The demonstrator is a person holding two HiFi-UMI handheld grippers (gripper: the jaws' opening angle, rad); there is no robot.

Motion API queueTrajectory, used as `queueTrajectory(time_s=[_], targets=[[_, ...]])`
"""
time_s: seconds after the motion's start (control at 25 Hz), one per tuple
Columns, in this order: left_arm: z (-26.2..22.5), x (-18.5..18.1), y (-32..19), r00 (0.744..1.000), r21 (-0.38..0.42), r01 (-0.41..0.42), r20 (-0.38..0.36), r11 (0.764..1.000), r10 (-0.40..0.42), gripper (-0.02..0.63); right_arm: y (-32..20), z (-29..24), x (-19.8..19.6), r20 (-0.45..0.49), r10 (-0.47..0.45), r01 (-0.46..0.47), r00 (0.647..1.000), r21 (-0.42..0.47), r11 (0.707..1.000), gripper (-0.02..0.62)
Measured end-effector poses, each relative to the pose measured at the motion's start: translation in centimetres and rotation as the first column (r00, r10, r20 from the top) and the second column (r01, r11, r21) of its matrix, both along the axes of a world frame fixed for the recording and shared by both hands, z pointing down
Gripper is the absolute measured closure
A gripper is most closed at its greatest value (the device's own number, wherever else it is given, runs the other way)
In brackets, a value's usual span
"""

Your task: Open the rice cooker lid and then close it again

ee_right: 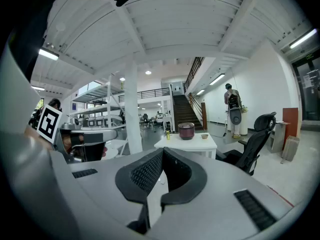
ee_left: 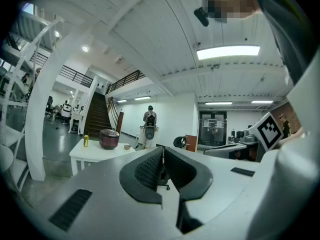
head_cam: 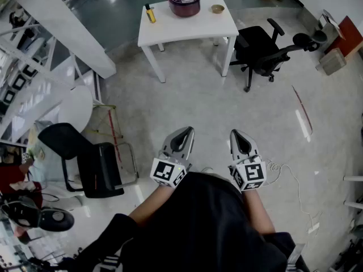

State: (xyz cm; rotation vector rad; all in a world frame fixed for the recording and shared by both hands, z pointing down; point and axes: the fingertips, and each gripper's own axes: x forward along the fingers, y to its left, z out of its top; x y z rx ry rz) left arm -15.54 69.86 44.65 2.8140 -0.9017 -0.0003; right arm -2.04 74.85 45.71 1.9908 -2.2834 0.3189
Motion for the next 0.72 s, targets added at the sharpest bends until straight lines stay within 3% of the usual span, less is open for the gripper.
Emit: queueTrajectory(time_s=[0.4,0.72], targets=[[0.1,1.6,0.1,1.000,-0.004,-0.002,-0.015,1.000,0.002,0.594,1.0,0.3,3.5,0.048,0.056,-0.055,0.997,-0.025,0.998,0.597],[-0.2,1.7,-0.2,1.000,0.004,-0.006,-0.014,1.000,0.006,0.594,-0.1,-0.4,3.2,0.049,0.046,-0.045,0.998,-0.014,0.999,0.597]])
